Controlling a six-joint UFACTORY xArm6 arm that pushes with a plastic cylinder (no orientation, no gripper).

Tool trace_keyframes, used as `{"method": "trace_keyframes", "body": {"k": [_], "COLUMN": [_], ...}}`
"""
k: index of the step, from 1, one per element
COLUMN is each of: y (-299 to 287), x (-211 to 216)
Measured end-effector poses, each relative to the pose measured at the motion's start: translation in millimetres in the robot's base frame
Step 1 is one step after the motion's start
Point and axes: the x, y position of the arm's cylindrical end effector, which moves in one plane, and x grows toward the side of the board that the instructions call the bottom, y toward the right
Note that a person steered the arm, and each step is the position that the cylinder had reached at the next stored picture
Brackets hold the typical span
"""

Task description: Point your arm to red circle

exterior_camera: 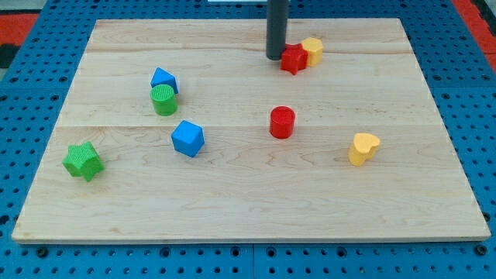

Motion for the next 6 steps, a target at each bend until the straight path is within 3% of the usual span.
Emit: {"method": "trace_keyframes", "body": {"k": [2,3,5,6], "y": [-34,-29,56,56], "x": [-3,25,80,124]}}
